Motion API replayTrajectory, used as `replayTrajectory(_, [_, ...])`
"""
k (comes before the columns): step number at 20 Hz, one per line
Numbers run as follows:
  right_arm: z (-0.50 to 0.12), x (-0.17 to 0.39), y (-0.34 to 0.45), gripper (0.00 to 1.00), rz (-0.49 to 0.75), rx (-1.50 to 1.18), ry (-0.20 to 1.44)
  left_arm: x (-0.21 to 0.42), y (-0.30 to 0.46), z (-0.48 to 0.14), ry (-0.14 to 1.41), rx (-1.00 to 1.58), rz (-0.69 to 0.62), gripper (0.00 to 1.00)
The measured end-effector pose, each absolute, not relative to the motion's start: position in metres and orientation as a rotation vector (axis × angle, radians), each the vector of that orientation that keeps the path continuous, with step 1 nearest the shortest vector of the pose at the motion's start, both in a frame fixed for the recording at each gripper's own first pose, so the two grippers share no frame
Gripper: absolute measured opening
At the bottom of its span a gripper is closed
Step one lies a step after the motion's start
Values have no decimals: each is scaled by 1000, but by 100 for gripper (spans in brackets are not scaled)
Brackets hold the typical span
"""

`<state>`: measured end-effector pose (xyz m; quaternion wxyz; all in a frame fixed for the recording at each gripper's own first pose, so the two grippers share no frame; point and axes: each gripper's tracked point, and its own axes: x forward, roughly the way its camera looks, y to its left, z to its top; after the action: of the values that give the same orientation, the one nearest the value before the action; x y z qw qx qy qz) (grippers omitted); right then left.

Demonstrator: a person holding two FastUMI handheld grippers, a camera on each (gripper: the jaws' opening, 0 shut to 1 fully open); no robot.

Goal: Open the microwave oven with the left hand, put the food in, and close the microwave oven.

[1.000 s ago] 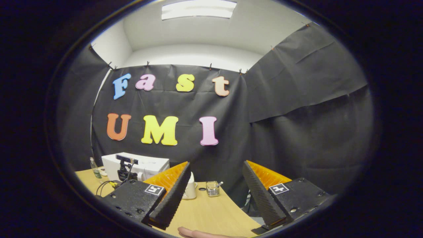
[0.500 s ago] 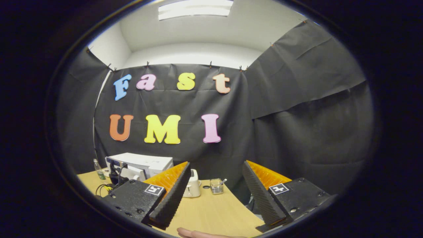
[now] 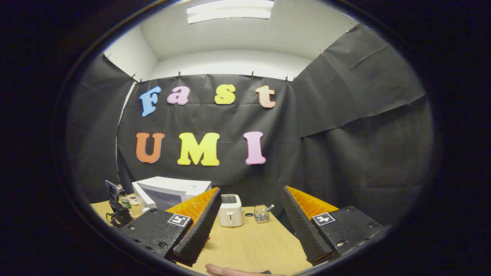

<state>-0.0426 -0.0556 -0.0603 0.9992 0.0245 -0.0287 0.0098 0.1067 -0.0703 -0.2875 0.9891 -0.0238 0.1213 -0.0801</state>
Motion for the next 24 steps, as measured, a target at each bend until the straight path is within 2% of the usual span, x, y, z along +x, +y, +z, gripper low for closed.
replayTrajectory(1, [-62,-44,-50,100,33,52,-58,96,-58,-288,244,-53,-152,10])
replayTrajectory(2, [-64,-44,-42,100,48,53,-56,85,-44,-288,246,-56,-142,13])
replayTrajectory(3, [-66,-44,-36,90,63,53,-52,73,-28,-286,239,-61,-117,13])
replayTrajectory(4, [-70,-44,-30,100,79,48,-43,58,-14,-285,235,-79,-109,17])
replayTrajectory(5, [-75,-45,-23,100,94,44,-30,44,2,-285,233,-92,-81,24])
replayTrajectory(6, [-80,-46,-18,100,108,46,-18,29,17,-284,227,-97,-63,52])
replayTrajectory(7, [-84,-47,-12,100,123,50,-6,15,34,-284,227,-102,-48,41])
replayTrajectory(8, [-88,-48,-7,100,136,55,3,0,50,-282,236,-113,-25,83])
replayTrajectory(9, [-91,-49,-1,100,149,56,15,-12,61,-281,232,-120,-13,94])
replayTrajectory(10, [-96,-50,4,100,159,53,26,-25,74,-277,233,-117,11,95])
replayTrajectory(11, [-98,-50,8,90,163,47,36,-34,83,-272,233,-104,31,93])
replayTrajectory(12, [-100,-49,11,100,163,43,43,-41,92,-267,227,-90,49,94])
replayTrajectory(15, [-105,-47,21,100,169,32,64,-56,95,-248,211,-100,41,94])
replayTrajectory(16, [-106,-45,23,90,167,26,70,-58,92,-243,206,-111,33,93])
replayTrajectory(19, [-111,-35,27,90,166,21,95,-60,87,-222,175,-103,20,93])
replayTrajectory(20, [-115,-29,27,100,170,18,113,-58,87,-215,169,-99,22,93])
replayTrajectory(23, [-127,-8,31,100,190,2,172,-51,72,-187,160,-93,5,93])
replayTrajectory(24, [-133,0,33,90,205,-1,197,-46,68,-174,144,-83,4,93])
